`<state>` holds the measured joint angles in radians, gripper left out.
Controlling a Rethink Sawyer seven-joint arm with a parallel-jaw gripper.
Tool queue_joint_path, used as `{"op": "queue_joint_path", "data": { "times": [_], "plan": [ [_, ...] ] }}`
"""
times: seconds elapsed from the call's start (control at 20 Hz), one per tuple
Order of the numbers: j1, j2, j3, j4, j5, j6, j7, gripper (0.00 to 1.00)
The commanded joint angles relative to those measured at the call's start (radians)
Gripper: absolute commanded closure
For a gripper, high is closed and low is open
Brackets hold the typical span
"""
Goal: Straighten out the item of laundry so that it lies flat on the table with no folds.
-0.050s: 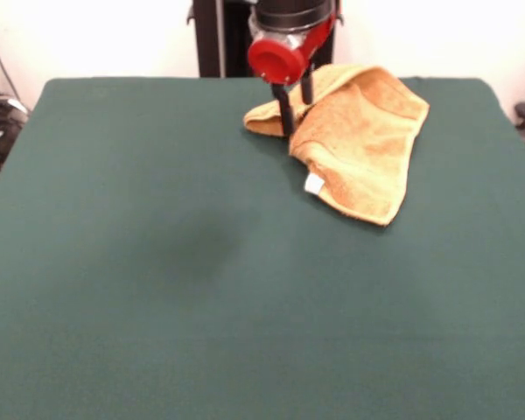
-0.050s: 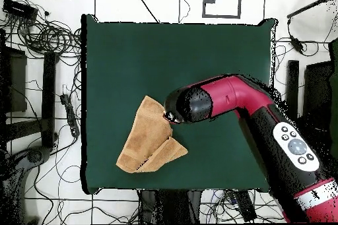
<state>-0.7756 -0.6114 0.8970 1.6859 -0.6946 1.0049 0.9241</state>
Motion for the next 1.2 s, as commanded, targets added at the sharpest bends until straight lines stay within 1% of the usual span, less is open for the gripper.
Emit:
{"op": "queue_joint_path", "data": {
  "times": [0.05, 0.55, 0.7, 0.95, 1.2],
  "plan": [
    [0.015, 0.084, 0.055, -0.169, -0.047, 0.158, -0.490, 0.00],
    [0.001, 0.126, 0.007, -0.280, -0.047, 0.199, -0.629, 0.00],
    [0.000, 0.122, -0.007, -0.302, -0.078, 0.198, -0.675, 0.00],
    [0.013, 0.160, -0.025, -0.396, -0.091, 0.235, -0.726, 0.00],
    [0.018, 0.194, -0.040, -0.484, -0.130, 0.236, -0.783, 0.00]
  ]
}}
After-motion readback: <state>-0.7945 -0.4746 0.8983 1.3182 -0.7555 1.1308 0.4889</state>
